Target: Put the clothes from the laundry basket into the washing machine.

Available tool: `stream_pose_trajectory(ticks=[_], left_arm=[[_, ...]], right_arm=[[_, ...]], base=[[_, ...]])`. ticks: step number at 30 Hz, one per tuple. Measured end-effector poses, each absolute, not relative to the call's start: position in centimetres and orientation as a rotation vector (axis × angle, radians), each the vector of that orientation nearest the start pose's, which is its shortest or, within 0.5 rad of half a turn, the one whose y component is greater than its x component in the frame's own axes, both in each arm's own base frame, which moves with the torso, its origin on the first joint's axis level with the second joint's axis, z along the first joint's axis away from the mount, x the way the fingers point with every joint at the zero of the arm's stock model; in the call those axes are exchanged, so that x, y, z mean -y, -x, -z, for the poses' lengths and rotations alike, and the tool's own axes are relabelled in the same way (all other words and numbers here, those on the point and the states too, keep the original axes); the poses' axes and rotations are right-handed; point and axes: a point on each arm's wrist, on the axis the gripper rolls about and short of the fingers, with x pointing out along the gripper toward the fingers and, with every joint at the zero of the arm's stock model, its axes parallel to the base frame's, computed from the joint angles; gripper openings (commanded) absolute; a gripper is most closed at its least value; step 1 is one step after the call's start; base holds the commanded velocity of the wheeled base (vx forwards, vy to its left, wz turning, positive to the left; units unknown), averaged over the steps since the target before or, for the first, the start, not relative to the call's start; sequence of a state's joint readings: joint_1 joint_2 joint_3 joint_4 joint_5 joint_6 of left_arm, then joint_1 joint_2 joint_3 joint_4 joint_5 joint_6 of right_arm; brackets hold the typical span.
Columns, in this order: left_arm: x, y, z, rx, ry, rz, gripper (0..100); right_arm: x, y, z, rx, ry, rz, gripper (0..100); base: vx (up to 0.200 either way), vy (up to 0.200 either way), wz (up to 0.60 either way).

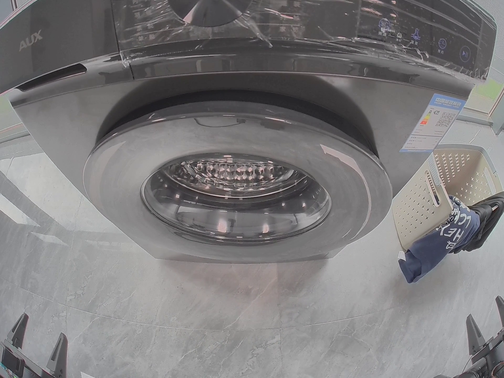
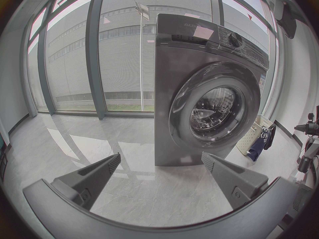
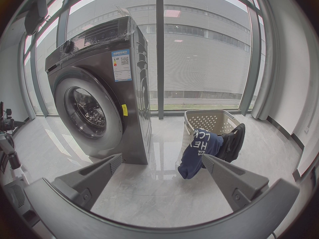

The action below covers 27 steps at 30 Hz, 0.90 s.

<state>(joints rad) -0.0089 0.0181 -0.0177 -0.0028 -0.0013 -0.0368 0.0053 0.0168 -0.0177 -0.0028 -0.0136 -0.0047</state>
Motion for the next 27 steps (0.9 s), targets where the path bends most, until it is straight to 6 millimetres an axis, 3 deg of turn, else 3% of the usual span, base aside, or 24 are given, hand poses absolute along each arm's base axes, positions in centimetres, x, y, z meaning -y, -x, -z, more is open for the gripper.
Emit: stream_pose_trajectory(ticks=[10, 16, 25, 27], left_arm=[[-0.02, 2.27, -8.1, 0.002, 0.037, 0.011, 100], [-0.02, 2.27, -8.11, 0.002, 0.036, 0.011, 100], [-0.02, 2.27, -8.12, 0.003, 0.035, 0.011, 100], [-0.02, 2.27, -8.11, 0.003, 0.035, 0.01, 100]], right_arm=[[0.05, 2.28, -8.1, 0.003, 0.005, 0.008, 100], [0.04, 2.28, -8.11, 0.004, 0.005, 0.009, 100], [0.04, 2.28, -8.1, 0.004, 0.002, 0.01, 100], [0.04, 2.28, -8.1, 0.004, 0.002, 0.01, 100]], base=[[0.0, 0.18, 0.0], [0.0, 0.0, 0.0], [0.2, 0.0, 0.0], [0.0, 0.0, 0.0]])
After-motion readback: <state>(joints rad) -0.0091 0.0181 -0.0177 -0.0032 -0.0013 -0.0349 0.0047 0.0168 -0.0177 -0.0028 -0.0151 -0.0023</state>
